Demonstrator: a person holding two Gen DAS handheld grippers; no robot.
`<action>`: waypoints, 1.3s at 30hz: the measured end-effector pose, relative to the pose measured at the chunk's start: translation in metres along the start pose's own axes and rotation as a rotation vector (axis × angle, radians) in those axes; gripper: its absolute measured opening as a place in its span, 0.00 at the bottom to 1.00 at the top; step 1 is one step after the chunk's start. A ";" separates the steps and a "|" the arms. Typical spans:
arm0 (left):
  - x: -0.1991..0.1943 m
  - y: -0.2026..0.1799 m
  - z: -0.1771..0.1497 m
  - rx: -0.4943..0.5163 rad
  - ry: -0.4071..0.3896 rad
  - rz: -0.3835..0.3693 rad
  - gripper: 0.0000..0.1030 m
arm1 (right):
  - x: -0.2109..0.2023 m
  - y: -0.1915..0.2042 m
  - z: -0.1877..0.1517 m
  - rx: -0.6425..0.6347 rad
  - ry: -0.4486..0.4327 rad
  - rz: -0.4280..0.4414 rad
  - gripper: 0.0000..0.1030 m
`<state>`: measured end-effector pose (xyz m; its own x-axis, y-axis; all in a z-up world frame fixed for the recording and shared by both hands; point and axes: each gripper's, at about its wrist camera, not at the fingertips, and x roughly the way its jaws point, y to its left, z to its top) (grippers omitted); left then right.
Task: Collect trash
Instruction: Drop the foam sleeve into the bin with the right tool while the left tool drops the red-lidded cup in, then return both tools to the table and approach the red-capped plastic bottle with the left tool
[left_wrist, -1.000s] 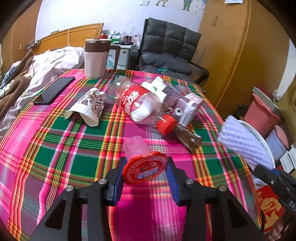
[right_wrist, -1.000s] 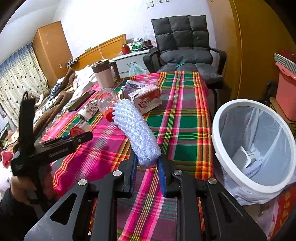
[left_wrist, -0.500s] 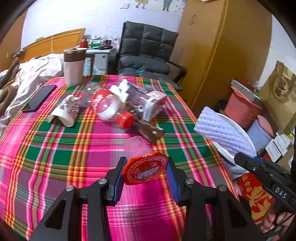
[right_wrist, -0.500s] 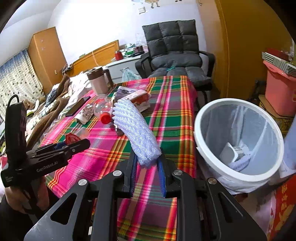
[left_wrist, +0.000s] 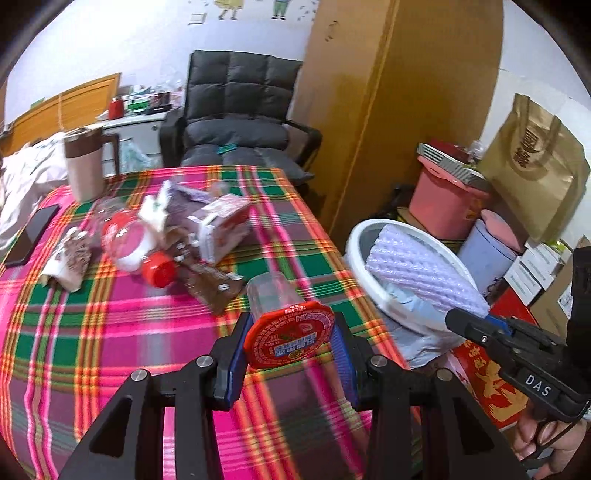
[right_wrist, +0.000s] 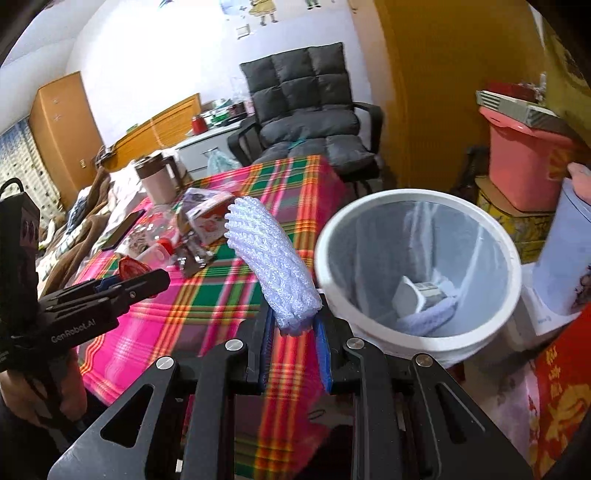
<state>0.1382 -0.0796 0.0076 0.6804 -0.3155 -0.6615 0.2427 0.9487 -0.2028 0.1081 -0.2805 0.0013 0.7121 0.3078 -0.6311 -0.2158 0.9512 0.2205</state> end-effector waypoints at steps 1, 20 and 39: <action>0.002 -0.005 0.002 0.010 0.001 -0.009 0.41 | -0.001 -0.005 0.000 0.009 -0.002 -0.009 0.22; 0.066 -0.099 0.033 0.183 0.050 -0.200 0.41 | -0.012 -0.073 -0.004 0.126 0.016 -0.195 0.22; 0.114 -0.119 0.036 0.205 0.110 -0.257 0.54 | 0.000 -0.097 0.002 0.148 0.051 -0.234 0.41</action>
<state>0.2119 -0.2290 -0.0178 0.5035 -0.5284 -0.6836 0.5381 0.8108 -0.2304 0.1301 -0.3725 -0.0189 0.6955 0.0842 -0.7136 0.0531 0.9844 0.1679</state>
